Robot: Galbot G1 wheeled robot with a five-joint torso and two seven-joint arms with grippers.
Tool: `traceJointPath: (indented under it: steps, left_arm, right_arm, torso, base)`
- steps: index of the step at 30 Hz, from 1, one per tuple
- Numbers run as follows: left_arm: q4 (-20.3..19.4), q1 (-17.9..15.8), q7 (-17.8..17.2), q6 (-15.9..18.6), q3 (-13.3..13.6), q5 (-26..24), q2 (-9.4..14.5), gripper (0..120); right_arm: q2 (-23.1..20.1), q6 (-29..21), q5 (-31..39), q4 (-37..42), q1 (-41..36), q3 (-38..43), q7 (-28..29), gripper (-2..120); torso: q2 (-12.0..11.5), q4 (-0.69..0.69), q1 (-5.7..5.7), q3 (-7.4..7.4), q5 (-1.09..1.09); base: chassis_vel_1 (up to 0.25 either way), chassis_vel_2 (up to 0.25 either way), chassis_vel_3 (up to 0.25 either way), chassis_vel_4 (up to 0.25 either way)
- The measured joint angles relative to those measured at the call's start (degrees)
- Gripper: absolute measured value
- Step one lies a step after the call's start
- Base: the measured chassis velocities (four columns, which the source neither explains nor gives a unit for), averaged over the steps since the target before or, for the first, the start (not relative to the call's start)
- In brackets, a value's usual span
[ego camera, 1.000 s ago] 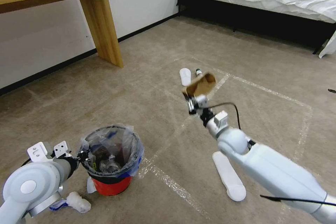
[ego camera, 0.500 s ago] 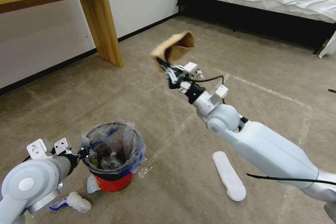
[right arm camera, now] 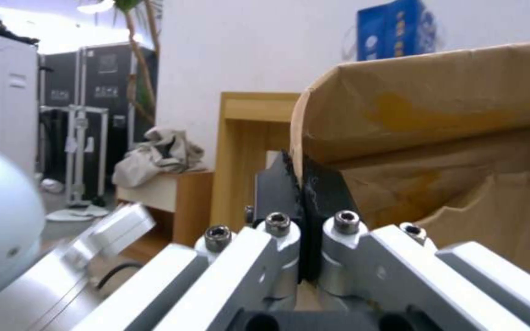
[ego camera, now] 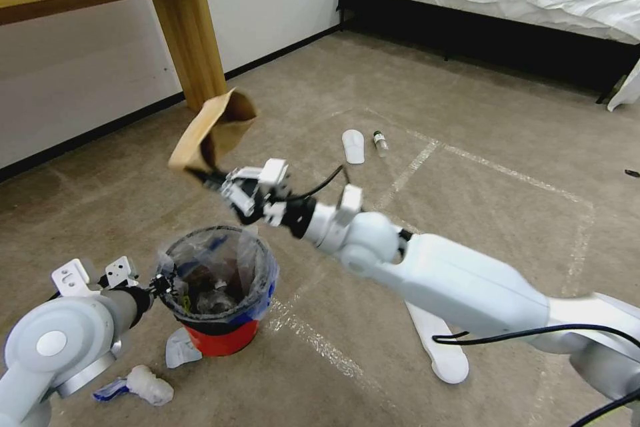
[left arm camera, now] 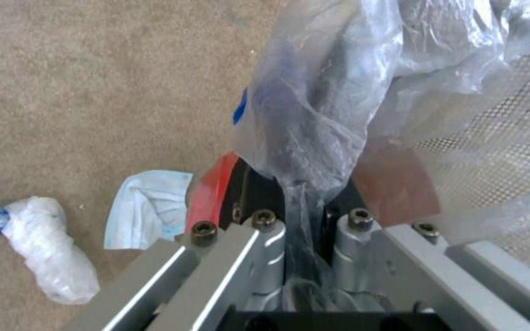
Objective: Pick up the trash bin and place the garbage on the floor into it.
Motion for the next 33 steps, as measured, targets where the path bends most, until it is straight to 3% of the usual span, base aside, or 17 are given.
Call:
traceJointPath:
  steps: [10, 15, 33]
  left_arm:
    - [-0.27, -0.26, -0.25, -0.32, -0.92, -1.12, 1.03, 4]
    - [-0.19, 0.11, -0.3, -0.23, -0.83, -0.96, 0.53, 4]
    - [0.13, -0.11, -0.33, -0.15, -0.25, -0.21, -0.57, 4]
  right_arm:
    - [0.16, 1.47, -3.74, -4.18, -3.77, -3.71, -1.04, 0]
    - [-4.78, 2.24, -6.23, -4.09, -7.84, -2.01, -1.42, 0]
    - [-7.64, 1.63, -6.83, -0.68, -6.37, -4.4, -1.09, 0]
  torso:
    - [0.0, 0.0, 0.0, 0.0, 0.01]
    - [0.0, -0.01, 0.0, 0.0, 0.02]
    - [0.0, 0.0, 0.0, 0.0, 0.01]
  base:
    - [0.0, 0.0, 0.0, 0.0]
    - [0.0, 0.0, 0.0, 0.0]
    - [0.0, 0.0, 0.0, 0.0]
